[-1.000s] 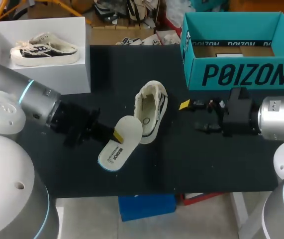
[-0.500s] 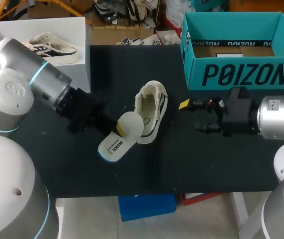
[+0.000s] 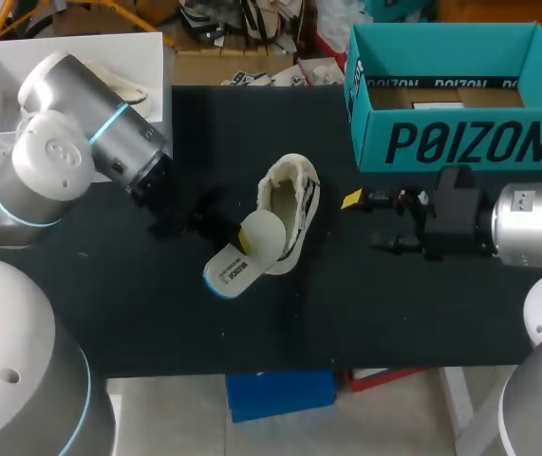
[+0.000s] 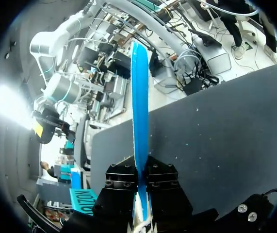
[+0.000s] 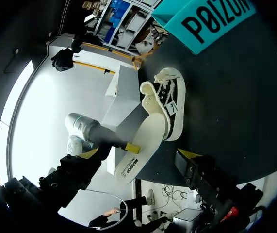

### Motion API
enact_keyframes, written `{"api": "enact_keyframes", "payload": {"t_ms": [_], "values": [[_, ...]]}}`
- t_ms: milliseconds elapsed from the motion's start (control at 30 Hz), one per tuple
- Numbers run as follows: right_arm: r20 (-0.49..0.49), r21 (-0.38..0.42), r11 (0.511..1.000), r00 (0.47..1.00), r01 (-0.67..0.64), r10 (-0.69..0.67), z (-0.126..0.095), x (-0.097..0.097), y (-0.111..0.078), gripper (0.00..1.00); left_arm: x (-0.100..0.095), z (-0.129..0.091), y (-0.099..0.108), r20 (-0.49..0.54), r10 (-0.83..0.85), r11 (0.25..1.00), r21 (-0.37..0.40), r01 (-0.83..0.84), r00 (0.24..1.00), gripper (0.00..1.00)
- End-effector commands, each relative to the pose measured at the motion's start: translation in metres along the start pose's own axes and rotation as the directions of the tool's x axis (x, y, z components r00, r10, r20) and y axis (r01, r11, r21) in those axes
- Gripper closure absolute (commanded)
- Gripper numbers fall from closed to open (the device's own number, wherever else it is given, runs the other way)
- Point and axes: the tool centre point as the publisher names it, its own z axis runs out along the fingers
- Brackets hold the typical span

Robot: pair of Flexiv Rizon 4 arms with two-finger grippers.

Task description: Take the shoe out of the shoebox, open the shoe tongue, remove and reinsert the insole, then place the shoe into the shoebox

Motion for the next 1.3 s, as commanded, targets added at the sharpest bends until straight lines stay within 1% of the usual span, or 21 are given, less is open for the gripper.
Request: {"api": "enact_keyframes", "payload": {"t_ms": [33, 333, 667, 1067, 1300], "values": [[0.002, 0.001, 1.000, 1.000, -0.001, 0.001, 0.000, 0.001, 0.000, 0.00, -0.002, 0.006, 0.016, -0.006, -0.001, 1.000, 0.018, 0.001, 1.000, 1.00], [0.002, 0.001, 1.000, 1.000, -0.001, 0.001, 0.000, 0.001, 0.000, 0.00, -0.007, 0.006, 0.040, -0.032, 0.008, 1.000, 0.004, -0.008, 0.999, 1.00], [0.002, 0.001, 1.000, 1.000, -0.001, 0.001, 0.000, 0.001, 0.000, 0.00, -0.006, 0.010, 0.063, -0.070, 0.000, 1.000, 0.003, 0.000, 0.998, 1.00], [0.002, 0.001, 1.000, 1.000, -0.001, 0.001, 0.000, 0.001, 0.000, 0.00, -0.006, 0.017, 0.085, -0.104, -0.032, 0.999, -0.034, 0.029, 0.994, 1.00], [0.002, 0.001, 1.000, 1.000, -0.001, 0.001, 0.000, 0.001, 0.000, 0.00, -0.006, 0.023, 0.095, -0.118, -0.054, 0.998, -0.051, 0.048, 0.992, 1.00]]}}
